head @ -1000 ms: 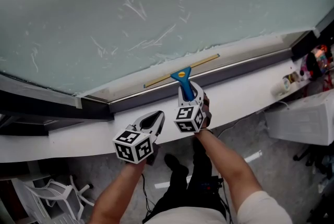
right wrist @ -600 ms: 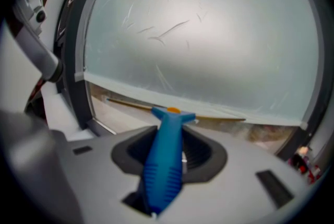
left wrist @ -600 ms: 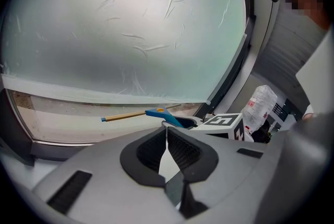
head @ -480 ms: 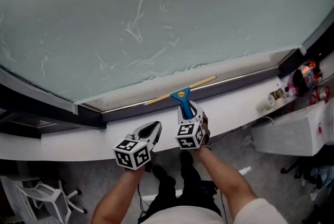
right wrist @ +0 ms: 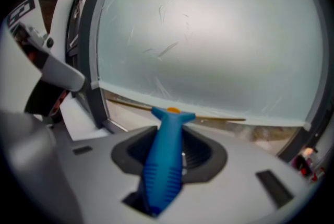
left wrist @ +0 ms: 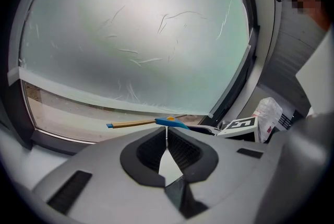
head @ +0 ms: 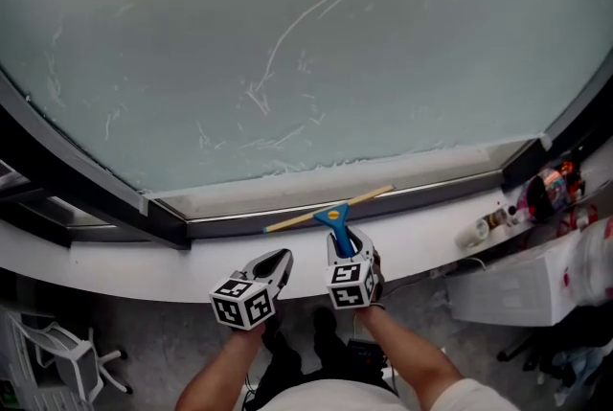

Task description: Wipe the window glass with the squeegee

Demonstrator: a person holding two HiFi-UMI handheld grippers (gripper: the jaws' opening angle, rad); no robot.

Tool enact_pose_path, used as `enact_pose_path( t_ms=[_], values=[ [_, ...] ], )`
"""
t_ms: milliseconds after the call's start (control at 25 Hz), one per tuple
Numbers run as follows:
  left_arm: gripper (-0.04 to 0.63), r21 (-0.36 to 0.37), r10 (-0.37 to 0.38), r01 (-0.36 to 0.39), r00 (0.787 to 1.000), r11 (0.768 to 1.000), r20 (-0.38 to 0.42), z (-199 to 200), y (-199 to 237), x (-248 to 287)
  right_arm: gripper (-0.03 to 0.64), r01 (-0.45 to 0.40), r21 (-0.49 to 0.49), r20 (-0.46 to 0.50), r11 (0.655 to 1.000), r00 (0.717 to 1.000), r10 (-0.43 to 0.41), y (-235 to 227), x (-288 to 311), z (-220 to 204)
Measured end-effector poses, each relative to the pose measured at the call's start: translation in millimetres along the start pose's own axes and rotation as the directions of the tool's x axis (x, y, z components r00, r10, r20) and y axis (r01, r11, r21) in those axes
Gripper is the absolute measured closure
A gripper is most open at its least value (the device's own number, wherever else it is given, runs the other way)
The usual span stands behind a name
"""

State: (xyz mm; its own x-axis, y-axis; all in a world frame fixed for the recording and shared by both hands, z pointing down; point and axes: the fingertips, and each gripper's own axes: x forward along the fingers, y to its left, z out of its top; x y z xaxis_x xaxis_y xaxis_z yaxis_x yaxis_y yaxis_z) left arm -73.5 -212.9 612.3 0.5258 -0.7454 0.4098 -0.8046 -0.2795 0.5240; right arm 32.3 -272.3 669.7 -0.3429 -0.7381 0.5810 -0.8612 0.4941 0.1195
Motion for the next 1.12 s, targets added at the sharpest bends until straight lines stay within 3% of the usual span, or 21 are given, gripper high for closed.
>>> enact_pose_path(
  t_ms=[320, 640, 1120],
  values=[
    [0.561, 0.027, -0.016, 0.015, 0.998, 1.0, 0.054, 9.5, -34.7, -28.3, 0.462, -0.1, -0.021, 0.058, 0.995, 0.993, 0.101, 7.2, -48.2, 22.1],
    [0.561, 0.079, -0.055, 0.048, 0.995, 0.996, 0.087, 10.8, -62.3, -73.5, 0.462, -0.051, 0.03, 0.045, 0.998, 0.998, 0.05, 10.0, -95.4, 29.6],
    [0.561, 0.158, -0.131, 0.108, 0.981, 0.981, 0.144, 16.3, -109.0, -122.4, 0.462, 0.006, 0.011, 0.099, 1.0, 0.995, -0.008, 21.6, -165.6, 45.7]
  ],
)
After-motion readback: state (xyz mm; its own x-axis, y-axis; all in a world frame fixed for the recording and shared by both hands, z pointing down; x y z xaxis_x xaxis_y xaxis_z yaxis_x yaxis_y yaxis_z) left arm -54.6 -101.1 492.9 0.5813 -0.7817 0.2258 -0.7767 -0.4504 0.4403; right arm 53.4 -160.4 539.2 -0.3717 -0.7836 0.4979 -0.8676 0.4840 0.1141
